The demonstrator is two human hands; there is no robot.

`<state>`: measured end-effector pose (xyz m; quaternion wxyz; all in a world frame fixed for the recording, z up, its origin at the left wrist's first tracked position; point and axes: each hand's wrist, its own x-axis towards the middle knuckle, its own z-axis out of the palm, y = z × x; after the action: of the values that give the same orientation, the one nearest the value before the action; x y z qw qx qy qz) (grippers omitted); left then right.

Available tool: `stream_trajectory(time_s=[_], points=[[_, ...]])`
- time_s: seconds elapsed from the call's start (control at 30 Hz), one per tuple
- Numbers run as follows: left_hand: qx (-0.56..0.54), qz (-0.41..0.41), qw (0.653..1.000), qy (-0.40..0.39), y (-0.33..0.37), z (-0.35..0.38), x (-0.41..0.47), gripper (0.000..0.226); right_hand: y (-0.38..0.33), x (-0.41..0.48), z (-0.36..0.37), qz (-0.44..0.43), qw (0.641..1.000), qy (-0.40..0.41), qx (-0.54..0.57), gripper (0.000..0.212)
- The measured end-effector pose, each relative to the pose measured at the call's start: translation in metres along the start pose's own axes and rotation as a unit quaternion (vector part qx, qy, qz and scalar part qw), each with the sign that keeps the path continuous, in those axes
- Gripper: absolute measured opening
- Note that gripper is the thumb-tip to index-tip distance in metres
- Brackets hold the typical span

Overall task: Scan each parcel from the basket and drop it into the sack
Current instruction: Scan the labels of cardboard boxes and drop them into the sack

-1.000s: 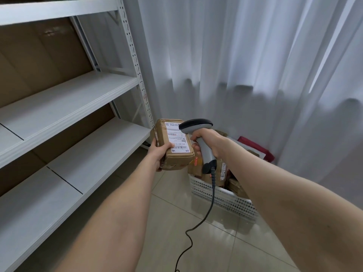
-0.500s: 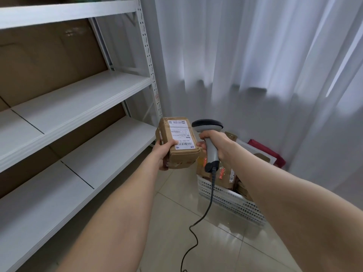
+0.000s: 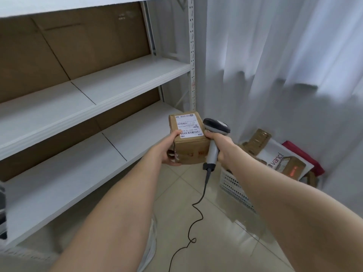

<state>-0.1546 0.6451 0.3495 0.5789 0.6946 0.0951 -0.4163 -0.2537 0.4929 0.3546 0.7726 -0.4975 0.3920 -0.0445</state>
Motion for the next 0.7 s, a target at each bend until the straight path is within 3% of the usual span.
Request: stream_trajectory(time_s=[0.07, 0.27, 0.57, 0.7], points=[[-0.002, 0.009, 1.0, 0.023, -0.013, -0.013, -0.015, 0.061, 0.011, -0.011, 0.01, 0.004, 1.0, -0.009, -0.03, 0.056], [-0.036, 0.022, 0.995, 0.091, -0.063, -0.061, -0.056, 0.062, 0.059, -0.044, 0.048, 0.022, 0.997, -0.052, -0.058, 0.047], [-0.106, 0.028, 0.979, 0.172, -0.143, -0.16, -0.087, 0.034, 0.153, -0.06, 0.14, 0.073, 0.984, -0.101, -0.124, 0.057], [-0.108, 0.028, 0.974, 0.196, -0.172, -0.215, -0.074, 0.033, 0.195, -0.056, 0.189, 0.089, 0.981, -0.091, -0.15, 0.029]])
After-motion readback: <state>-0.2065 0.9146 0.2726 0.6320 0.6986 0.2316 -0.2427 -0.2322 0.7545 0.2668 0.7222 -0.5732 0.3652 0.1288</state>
